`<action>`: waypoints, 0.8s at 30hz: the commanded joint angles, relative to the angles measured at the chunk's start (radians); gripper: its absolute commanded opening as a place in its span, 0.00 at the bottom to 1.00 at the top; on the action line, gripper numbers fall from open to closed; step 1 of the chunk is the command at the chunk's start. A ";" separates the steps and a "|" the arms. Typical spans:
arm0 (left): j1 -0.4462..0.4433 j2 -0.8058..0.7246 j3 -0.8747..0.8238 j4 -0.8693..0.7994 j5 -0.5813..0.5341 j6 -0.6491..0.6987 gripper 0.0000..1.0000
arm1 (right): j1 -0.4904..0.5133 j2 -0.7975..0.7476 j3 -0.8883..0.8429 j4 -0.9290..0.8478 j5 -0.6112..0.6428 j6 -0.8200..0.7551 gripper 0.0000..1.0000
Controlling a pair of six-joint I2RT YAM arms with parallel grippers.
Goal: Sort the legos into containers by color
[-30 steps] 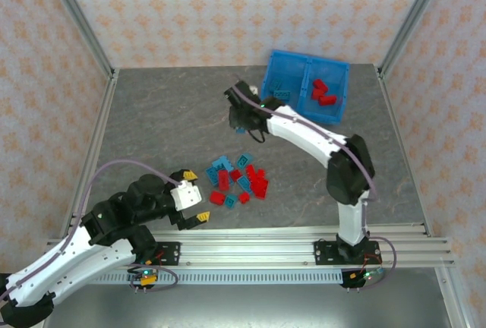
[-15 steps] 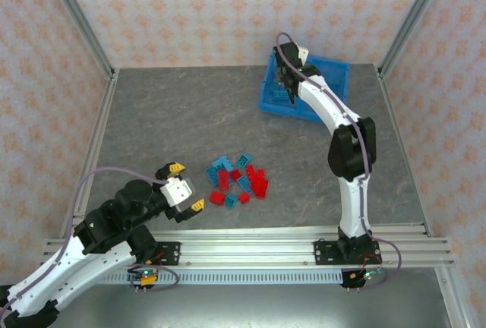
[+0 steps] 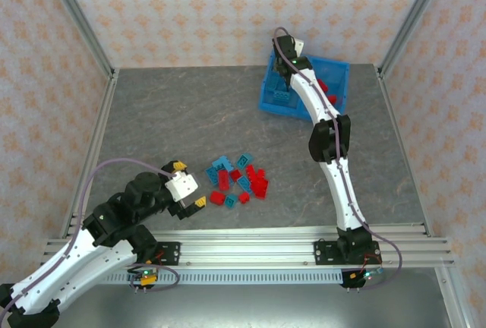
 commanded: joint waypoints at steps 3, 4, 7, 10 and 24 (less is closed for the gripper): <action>0.019 0.009 -0.005 0.054 -0.025 -0.052 1.00 | 0.000 -0.164 -0.030 -0.080 -0.020 -0.033 0.59; 0.022 0.018 -0.001 0.072 -0.056 -0.096 1.00 | 0.000 -0.202 -0.052 -0.102 -0.051 -0.024 0.59; 0.026 0.061 0.024 0.102 -0.140 -0.221 1.00 | 0.008 -0.354 -0.229 -0.101 -0.182 0.004 0.61; 0.026 0.145 0.080 0.101 -0.171 -0.377 1.00 | 0.029 -0.565 -0.508 -0.028 -0.314 -0.014 0.65; 0.008 0.694 0.268 0.001 -0.158 -1.157 0.99 | 0.059 -1.418 -1.422 -0.276 -0.808 -0.122 0.98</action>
